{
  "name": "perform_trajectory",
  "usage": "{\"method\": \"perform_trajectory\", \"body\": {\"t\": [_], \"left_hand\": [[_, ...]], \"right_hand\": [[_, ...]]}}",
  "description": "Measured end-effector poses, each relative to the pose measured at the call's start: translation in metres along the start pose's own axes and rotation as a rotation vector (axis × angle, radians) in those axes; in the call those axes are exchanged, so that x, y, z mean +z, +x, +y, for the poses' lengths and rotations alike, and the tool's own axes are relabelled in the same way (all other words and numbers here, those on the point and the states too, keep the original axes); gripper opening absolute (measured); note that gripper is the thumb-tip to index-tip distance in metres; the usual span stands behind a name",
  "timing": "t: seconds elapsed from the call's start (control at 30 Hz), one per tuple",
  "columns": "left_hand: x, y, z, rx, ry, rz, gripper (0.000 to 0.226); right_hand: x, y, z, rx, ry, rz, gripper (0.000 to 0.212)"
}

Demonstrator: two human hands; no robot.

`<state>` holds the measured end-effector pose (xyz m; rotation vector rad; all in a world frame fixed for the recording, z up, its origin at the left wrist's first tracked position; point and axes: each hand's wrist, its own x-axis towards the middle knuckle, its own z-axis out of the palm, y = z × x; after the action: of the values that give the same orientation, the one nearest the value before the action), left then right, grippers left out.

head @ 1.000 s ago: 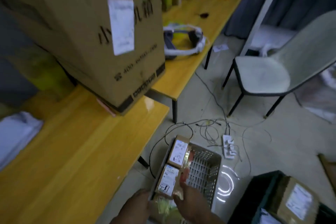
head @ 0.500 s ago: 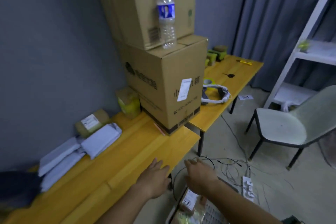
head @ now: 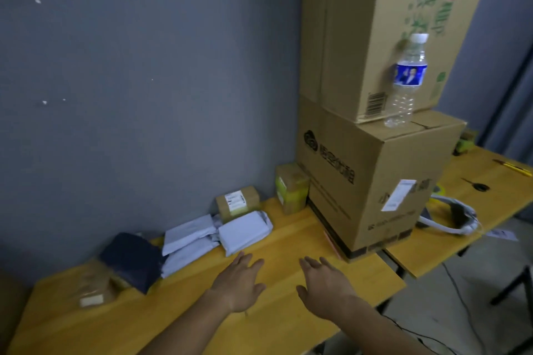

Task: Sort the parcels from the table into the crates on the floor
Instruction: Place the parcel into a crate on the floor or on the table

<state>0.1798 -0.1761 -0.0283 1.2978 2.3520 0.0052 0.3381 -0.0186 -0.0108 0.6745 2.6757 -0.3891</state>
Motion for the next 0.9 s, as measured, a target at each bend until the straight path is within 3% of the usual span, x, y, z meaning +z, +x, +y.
{"method": "perform_trajectory", "body": {"t": [0.47, 0.9], "left_hand": [[-0.055, 0.120, -0.186, -0.027, -0.115, 0.088, 0.071], [-0.084, 0.256, -0.233, -0.059, -0.200, 0.064, 0.059]], "right_hand": [[-0.064, 0.159, -0.089, 0.053, -0.043, 0.033, 0.067], [-0.091, 0.282, -0.070, -0.027, -0.047, -0.061, 0.067]]}}
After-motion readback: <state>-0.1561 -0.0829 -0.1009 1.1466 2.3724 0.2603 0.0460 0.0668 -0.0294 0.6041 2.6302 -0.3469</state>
